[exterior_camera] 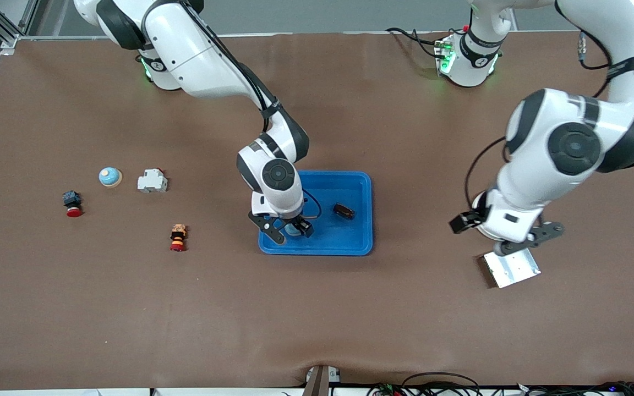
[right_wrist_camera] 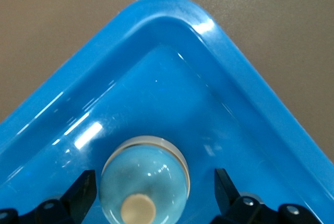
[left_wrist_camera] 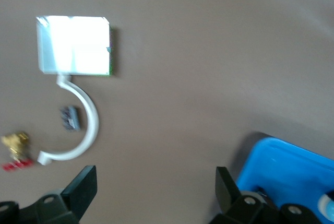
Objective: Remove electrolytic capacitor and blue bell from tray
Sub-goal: 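Grasp the second bell with the right gripper while the left grasps the capacitor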
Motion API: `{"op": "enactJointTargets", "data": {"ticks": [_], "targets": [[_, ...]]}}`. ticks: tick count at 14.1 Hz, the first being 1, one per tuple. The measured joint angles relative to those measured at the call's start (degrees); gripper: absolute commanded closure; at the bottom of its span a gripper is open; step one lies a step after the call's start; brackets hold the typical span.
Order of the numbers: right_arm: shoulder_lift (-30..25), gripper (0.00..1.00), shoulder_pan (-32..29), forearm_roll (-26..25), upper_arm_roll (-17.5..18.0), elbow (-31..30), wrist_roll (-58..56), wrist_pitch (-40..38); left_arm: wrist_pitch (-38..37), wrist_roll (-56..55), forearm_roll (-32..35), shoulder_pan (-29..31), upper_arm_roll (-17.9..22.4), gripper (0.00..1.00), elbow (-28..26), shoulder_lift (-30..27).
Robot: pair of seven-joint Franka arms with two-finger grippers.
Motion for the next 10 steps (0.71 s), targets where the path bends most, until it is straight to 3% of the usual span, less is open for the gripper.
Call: {"op": "enactJointTargets", "data": {"ticks": [1, 2, 3, 7, 10], "targets": [[0.3, 0.21, 0.0, 0.0, -0.1, 0.4, 0.0, 0.0, 1.5, -3.4, 0.0, -2.3, -0.2, 0.00, 0.0, 1.2], [0.6, 0.74, 0.0, 0.0, -0.2, 0.9, 0.0, 0.0, 3.8, -6.6, 0.0, -4.8, -0.2, 0.00, -0.1, 2.7], [0.8, 1.00, 0.0, 0.0, -0.2, 1.2, 0.0, 0.0, 5.8, -9.5, 0.0, -7.1, -0.3, 0.00, -0.1, 4.3], [1.0, 1.00, 0.0, -0.1, -0.2, 1.9, 0.0, -0.4, 13.3, -22.0, 0.0, -13.4, -0.3, 0.18, -0.3, 11.1], [0.8, 1.00, 0.0, 0.0, -0.2, 3.0, 0.0, -3.2, 13.9, -29.6, 0.0, -15.8, -0.3, 0.36, -1.6, 14.3]]}}
